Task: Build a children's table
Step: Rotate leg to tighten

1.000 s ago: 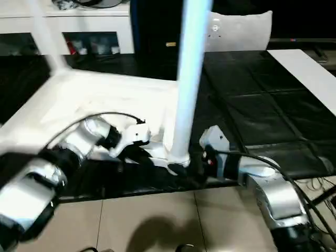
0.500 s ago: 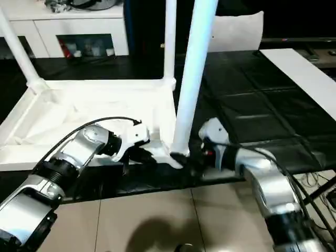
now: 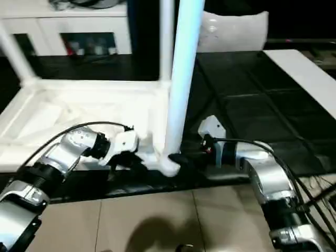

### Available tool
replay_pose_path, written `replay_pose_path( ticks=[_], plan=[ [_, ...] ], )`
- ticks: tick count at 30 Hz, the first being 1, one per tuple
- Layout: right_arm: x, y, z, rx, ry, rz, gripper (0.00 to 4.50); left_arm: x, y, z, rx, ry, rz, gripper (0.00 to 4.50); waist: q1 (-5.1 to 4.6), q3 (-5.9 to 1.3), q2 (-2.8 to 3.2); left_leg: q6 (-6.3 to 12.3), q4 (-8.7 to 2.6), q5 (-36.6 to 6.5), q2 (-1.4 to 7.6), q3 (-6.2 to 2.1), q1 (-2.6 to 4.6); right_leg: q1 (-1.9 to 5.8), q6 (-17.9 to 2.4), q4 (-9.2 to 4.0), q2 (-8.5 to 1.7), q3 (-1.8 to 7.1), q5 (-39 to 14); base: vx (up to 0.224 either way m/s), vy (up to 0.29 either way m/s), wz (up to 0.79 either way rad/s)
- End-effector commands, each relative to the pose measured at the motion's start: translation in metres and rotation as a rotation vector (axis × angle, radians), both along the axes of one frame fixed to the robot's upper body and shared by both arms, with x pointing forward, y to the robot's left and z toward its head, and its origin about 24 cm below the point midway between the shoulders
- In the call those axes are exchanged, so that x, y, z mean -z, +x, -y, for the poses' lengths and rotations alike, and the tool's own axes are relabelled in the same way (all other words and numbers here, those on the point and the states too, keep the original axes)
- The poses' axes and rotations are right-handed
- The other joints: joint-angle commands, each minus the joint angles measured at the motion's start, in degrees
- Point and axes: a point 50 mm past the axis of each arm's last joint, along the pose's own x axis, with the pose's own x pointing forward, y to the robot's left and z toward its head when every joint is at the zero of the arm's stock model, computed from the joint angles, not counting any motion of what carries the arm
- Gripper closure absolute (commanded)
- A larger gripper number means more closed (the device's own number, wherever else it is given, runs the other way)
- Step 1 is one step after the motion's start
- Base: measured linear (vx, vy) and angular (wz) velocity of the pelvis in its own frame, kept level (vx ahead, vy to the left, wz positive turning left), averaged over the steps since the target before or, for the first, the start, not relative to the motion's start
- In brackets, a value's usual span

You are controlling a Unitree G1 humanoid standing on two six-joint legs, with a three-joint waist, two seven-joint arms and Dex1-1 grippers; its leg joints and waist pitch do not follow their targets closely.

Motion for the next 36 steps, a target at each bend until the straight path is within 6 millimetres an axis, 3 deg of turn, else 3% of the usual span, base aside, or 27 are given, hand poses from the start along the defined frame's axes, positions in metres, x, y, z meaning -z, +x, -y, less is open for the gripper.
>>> replay_pose_path(
  ticks=[1, 8, 20, 26, 29, 31, 33, 34, 36],
  plan=[
    [-0.001, 0.002, 0.002, -0.018, -0.007, -0.008, 0.77, -0.004, -0.001, 0.004, 0.067, -0.005, 0.015, 4.5, 0.31, -4.75, -0.88, 5.81, -3.96, -11.05, 2.65, -0.32, 0.48, 3.29, -12.23, -3.29, -3.51, 2.97, -19.4, 0.0, 0.0, 0.0],
    [0.0, 0.006, -0.008, -0.089, 0.009, -0.026, 1.37, -0.008, -0.001, 0.007, 0.104, -0.091, -0.009, 4.5, 0.99, -4.02, -1.01, 4.61, -4.15, -13.51, 2.42, -0.26, 0.56, 3.14, -9.43, -4.06, -3.61, 2.79, -26.87, 0.0, 0.0, 0.0],
    [0.004, 0.007, -0.015, -0.178, 0.012, -0.088, 2.4, -0.005, 0.0, 0.004, 0.089, -0.08, -0.019, 4.5, 1.12, -3.8, -1.09, 4.7, -4.32, -13.2, 2.54, -0.31, 0.61, 2.92, -9.26, -4.13, -3.57, 2.77, -27.12, 0.0, 0.0, 0.0],
    [0.006, 0.001, -0.02, -0.181, 0.07, -0.166, 2.51, -0.005, 0.005, 0.004, 0.022, -0.072, -0.034, 4.5, 1.08, -3.69, -1.09, 4.23, -4.34, -14.18, 2.46, -0.35, 0.76, 2.89, -8.33, -4.51, -3.55, 2.65, -29.75, 0.0, 0.0, 0.0],
    [0.011, -0.004, -0.03, -0.105, 0.059, -0.177, 2.51, -0.006, 0.013, 0.013, -0.092, -0.09, -0.042, 4.5, 1.16, -3.52, -1.17, 3.81, -4.43, -14.16, 2.46, -0.36, 0.99, 2.65, -7.85, -4.74, -3.58, 2.74, -30.85, 0.0, 0.0, 0.0],
    [0.012, -0.004, -0.035, -0.067, 0.065, -0.175, 2.51, -0.007, 0.015, 0.015, -0.123, -0.093, -0.035, 4.5, 0.8, -3.47, -1.19, 3.13, -4.38, -15.42, 2.21, -0.51, 1.0, 2.55, -6.57, -5.17, -3.6, 2.45, -33.64, 0.0, 0.0, 0.0],
    [0.011, 0.005, -0.052, 0.092, 0.116, -0.139, 2.51, -0.009, 0.022, 0.027, -0.216, -0.119, -0.013, 4.5, 0.21, -3.3, -1.04, 1.92, -4.21, -16.64, 1.86, -0.6, 1.08, 2.18, -5.42, -5.57, -3.48, 2.03, -36.45, 0.0, 0.0, 0.0],
    [0.011, 0.009, -0.06, 0.17, 0.13, -0.132, 2.51, -0.01, 0.025, 0.032, -0.254, -0.13, -0.009, 4.5, -0.05, -3.42, -1.08, 1.52, -4.2, -17.08, 1.77, -0.78, 1.09, 2.34, -4.85, -5.74, -3.56, 1.77, -37.32, 0.0, 0.0, 0.0],
    [0.011, 0.016, -0.072, 0.275, 0.136, -0.117, 2.51, -0.012, 0.029, 0.041, -0.31, -0.15, 0.0, 4.5, -1.43, -3.33, -0.85, 1.0, -4.24, -18.89, 1.76, -1.18, 0.9, 2.5, -3.49, -6.28, -3.61, 1.17, -38.46, 0.0, 0.0, 0.0]
  ],
)
